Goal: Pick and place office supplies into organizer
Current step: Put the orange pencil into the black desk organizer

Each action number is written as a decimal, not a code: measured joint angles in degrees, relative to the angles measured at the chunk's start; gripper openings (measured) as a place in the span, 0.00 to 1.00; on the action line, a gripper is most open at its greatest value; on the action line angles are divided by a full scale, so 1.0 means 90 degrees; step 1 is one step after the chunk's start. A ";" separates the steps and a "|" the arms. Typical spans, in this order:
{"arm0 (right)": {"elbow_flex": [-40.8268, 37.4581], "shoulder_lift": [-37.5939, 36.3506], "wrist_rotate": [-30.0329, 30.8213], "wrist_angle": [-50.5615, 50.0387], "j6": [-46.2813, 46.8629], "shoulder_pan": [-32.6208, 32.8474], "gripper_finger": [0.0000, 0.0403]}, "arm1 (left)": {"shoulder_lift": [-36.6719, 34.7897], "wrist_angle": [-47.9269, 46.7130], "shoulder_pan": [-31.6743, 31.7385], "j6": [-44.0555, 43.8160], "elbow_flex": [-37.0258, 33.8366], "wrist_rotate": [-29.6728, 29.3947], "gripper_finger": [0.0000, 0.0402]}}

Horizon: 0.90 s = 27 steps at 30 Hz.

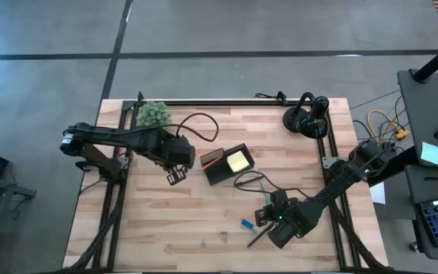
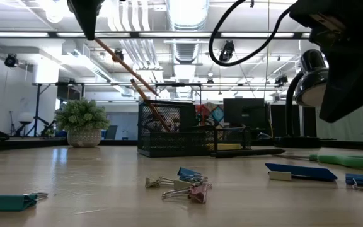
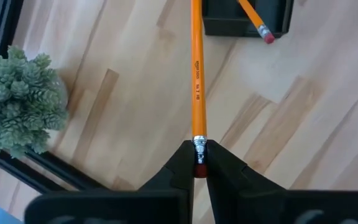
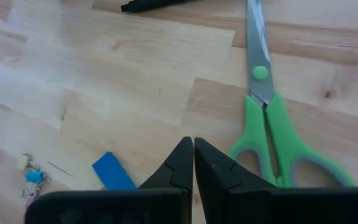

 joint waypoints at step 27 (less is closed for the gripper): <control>-0.0001 0.0000 0.0007 0.0009 0.0046 0.0000 0.02 | 0.0379 0.0601 0.0124 0.0520 -0.0215 0.0483 0.01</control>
